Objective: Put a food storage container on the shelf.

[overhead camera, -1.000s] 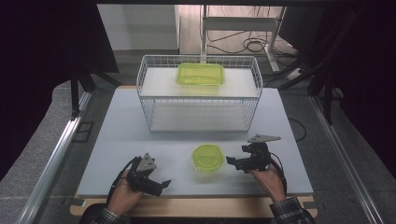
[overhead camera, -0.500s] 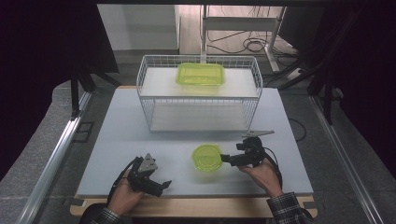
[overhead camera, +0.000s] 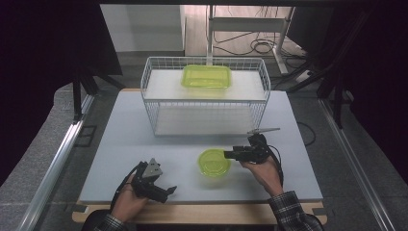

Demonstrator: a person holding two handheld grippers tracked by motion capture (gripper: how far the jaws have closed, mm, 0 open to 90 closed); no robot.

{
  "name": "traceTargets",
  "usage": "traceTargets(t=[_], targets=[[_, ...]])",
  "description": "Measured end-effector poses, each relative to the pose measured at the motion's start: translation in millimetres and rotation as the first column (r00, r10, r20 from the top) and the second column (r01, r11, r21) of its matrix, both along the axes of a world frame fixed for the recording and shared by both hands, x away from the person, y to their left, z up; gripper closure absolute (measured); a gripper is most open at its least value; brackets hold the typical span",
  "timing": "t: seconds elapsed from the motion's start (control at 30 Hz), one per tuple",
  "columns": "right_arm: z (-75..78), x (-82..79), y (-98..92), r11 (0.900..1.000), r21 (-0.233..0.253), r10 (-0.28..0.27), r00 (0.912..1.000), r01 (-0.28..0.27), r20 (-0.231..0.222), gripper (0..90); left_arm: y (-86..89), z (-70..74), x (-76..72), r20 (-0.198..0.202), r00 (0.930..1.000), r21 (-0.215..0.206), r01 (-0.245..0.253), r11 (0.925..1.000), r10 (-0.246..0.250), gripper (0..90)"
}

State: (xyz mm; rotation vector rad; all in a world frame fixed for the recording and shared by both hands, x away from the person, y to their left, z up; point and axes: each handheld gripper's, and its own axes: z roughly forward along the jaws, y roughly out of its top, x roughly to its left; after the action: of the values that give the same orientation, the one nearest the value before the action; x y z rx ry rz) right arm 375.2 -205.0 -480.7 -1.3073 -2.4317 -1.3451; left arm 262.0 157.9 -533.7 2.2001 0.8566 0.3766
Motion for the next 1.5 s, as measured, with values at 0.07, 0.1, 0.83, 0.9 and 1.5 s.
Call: traceTargets(t=[0.07,0.1,0.83,0.9,1.5], targets=[[-0.9,1.9,-0.7,1.0,0.008,-0.002,0.9998,0.002,-0.021,45.6,-0.1,-0.1,0.0,-0.001,1.0,0.002,0.0,1.0,0.0,0.0],[-1.5,2.7,-0.7,1.0,0.015,0.0,0.9995,0.0,-0.033,47.3,-0.3,-0.1,-0.1,0.0,1.0,0.004,0.001,1.0,-0.001,0.0],[-10.9,11.5,4.2,0.997,0.075,0.048,0.9693,-0.031,-0.241,80.2,-2.3,-1.0,-0.8,0.004,0.9999,0.027,0.011,0.9996,-0.011,0.0],[-11.2,11.5,3.6,0.993,0.114,0.059,0.9621,-0.03,-0.266,80.9,-2.3,-1.0,-0.9,0.004,0.9999,0.028,0.01,0.9996,-0.011,0.0],[1.7,13.1,-6.8,0.98,0.2,0.038,0.9698,0.011,-0.241,81.7,-1.8,-0.5,-1.1,0.008,0.9999,0.024,0.007,0.9997,-0.007,0.0]])
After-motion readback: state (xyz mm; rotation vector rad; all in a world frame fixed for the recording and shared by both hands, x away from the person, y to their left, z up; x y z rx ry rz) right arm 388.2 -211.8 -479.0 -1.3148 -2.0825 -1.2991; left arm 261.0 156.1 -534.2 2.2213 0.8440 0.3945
